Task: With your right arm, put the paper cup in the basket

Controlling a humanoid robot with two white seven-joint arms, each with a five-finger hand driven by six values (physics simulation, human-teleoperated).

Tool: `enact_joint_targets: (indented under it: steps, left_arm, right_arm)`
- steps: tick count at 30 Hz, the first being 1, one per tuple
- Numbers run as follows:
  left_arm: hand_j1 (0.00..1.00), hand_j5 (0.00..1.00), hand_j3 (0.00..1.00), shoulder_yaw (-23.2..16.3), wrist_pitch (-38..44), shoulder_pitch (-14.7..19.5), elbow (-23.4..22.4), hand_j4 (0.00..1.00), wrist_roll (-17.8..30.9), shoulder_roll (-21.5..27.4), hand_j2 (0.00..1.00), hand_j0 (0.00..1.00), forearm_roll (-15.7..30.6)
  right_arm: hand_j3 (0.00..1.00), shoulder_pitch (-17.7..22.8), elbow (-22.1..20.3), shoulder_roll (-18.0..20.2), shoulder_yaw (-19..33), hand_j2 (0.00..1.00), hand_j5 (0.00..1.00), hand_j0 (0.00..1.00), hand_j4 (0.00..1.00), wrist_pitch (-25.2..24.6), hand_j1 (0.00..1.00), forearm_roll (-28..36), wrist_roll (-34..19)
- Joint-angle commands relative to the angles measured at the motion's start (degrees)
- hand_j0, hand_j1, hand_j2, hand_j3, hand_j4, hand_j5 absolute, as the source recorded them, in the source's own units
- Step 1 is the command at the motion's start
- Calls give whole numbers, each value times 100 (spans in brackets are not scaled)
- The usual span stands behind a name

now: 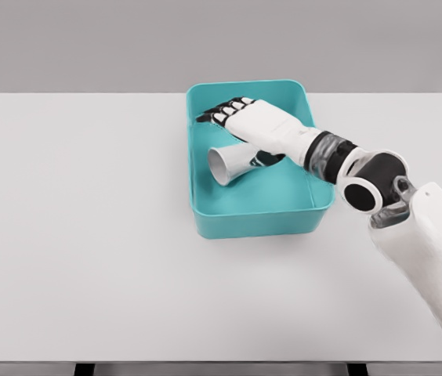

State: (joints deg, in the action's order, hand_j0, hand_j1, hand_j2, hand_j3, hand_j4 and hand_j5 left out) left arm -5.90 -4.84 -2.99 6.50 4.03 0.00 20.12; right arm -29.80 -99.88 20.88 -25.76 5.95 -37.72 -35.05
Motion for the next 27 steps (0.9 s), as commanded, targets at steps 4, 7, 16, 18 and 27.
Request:
enact_joint_targets:
  steps: [4,7,16,18,27]
  left_arm:
    - [100,100,100,-8,0,0,1,100,1,0,100,100,1]
    - [100,100,100,1,0,0,1,100,1,0,100,100,1]
    - [100,100,100,1,0,0,1,100,1,0,100,100,1]
    - [100,100,100,1,0,0,1,100,1,0,100,100,1]
    - [100,100,100,1,-8,0,1,100,-25,0,100,100,10]
  right_arm:
    - [100,545,-58,487,2698,100,100,100,100,301,100,2655,5]
    - [100,923,-49,487,3665,100,100,100,100,521,100,3755,5]
    - [100,2259,30,795,3701,100,100,100,100,442,100,3157,5]
    - [100,2268,39,795,3701,100,100,100,100,433,100,3157,5]
    - [100,2198,276,646,3701,100,100,100,100,424,100,3148,5]
